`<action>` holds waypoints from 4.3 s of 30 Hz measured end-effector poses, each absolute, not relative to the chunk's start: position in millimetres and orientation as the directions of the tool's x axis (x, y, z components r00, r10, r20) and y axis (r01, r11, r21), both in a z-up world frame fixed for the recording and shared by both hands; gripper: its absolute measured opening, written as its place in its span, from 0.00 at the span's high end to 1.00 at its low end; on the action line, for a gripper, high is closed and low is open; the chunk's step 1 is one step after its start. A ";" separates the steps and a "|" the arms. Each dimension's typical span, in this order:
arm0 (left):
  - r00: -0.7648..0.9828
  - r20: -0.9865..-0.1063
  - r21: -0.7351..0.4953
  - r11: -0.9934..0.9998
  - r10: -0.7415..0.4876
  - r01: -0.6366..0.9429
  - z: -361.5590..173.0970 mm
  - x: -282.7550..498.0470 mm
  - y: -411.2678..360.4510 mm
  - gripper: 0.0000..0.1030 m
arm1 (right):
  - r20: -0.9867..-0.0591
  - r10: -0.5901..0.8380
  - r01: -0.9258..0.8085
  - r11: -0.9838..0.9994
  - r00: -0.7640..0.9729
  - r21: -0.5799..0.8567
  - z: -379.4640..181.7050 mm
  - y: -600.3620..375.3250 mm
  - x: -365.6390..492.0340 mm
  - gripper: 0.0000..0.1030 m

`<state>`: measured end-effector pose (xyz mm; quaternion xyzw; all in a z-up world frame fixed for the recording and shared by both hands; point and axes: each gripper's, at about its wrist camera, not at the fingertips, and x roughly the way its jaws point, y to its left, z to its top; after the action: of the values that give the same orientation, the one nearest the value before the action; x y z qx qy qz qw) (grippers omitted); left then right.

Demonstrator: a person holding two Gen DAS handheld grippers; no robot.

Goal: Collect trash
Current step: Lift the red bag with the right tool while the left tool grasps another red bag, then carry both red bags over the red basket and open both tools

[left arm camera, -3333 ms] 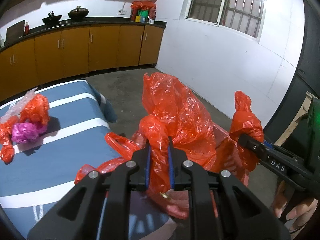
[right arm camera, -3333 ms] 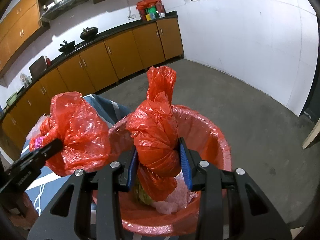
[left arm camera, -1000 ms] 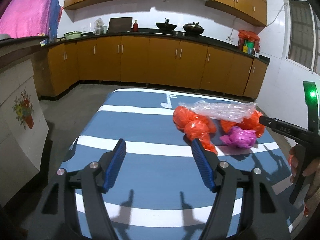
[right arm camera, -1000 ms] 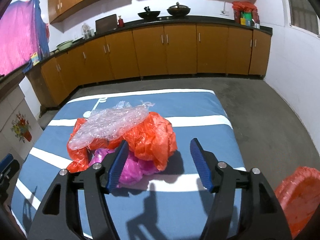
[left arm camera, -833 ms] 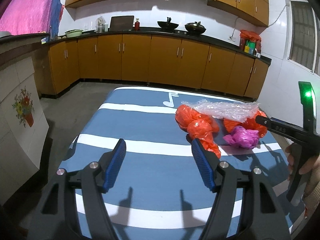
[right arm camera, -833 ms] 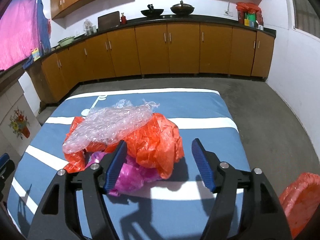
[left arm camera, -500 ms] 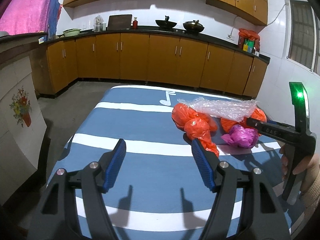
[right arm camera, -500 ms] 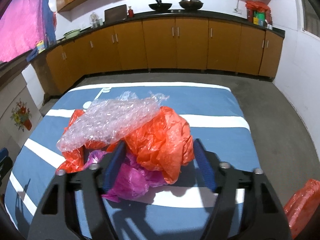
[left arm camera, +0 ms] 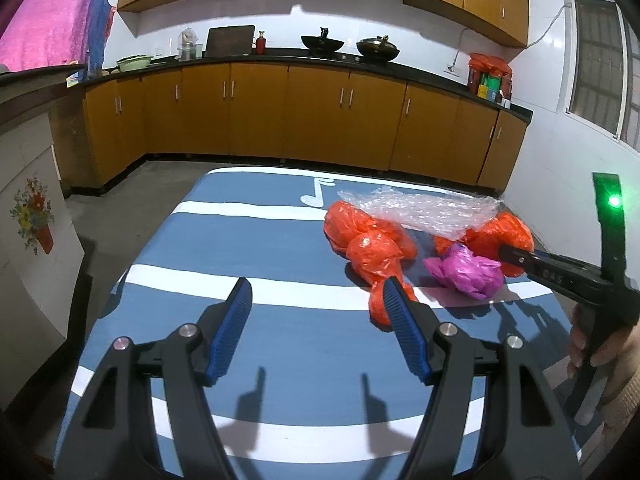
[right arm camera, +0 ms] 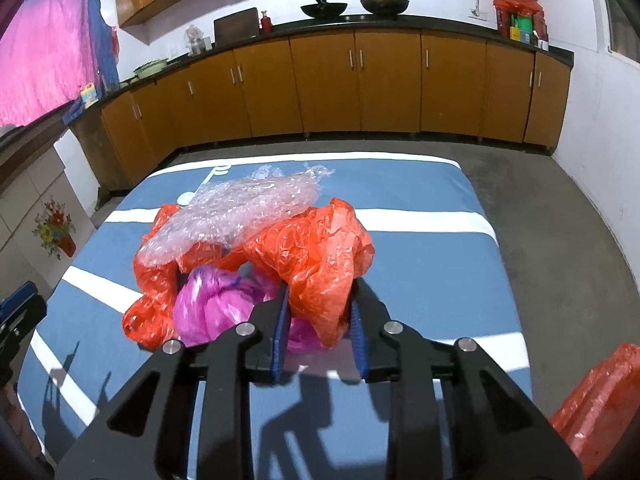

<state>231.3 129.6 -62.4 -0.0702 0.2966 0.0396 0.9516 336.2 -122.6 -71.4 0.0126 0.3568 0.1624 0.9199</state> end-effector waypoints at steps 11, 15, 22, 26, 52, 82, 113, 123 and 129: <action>0.823 -0.567 -0.097 0.992 0.011 -0.080 -59.0 233.9 114.3 0.35 | -0.650 0.282 -0.230 0.959 0.706 0.166 -73.3 -159.7 314.8 0.74; 0.823 -0.568 -0.095 0.993 0.000 -0.066 -57.1 236.9 108.9 0.35 | -0.645 0.264 -0.203 0.965 0.717 0.169 -73.4 -171.5 307.7 0.74; 0.819 -0.573 -0.091 0.995 -0.014 -0.046 -58.3 239.1 99.0 0.35 | -0.633 0.265 -0.171 0.963 0.727 0.208 -73.2 -185.9 297.1 0.74; 0.816 -0.577 -0.087 0.995 -0.020 -0.037 -59.7 240.8 95.6 0.35 | -0.626 0.265 -0.160 0.962 0.733 0.220 -72.8 -190.9 292.8 0.74; 0.785 -0.618 -0.088 0.996 -0.035 -0.026 -64.2 300.3 73.2 0.36 | -0.583 0.230 -0.125 0.968 0.779 0.216 -65.2 -204.7 275.7 0.74; 0.654 -0.756 -0.102 0.992 -0.027 -0.077 -116.6 370.3 102.0 0.70 | -0.607 0.248 -0.140 0.965 0.755 0.220 -65.8 -204.2 284.8 0.74; 0.771 -0.631 -0.107 0.994 -0.086 0.024 -18.2 240.3 76.7 0.71 | -0.531 0.166 -0.067 0.977 0.831 0.201 -13.2 -236.5 198.8 0.74; 0.777 -0.600 -0.087 0.981 -0.189 0.171 4.7 224.7 0.3 0.71 | -0.544 0.052 0.085 0.971 0.838 0.224 -16.0 -290.9 168.0 0.74; 0.746 -0.600 -0.118 0.955 -0.288 0.274 6.2 215.1 -54.7 0.71 | -0.563 -0.021 0.190 0.951 0.826 0.243 -25.5 -328.6 150.1 0.74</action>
<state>215.1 -54.7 6.2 -0.0111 0.3230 -0.1503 0.9343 150.1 -328.6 -25.5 0.1457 0.2895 -0.0557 0.9444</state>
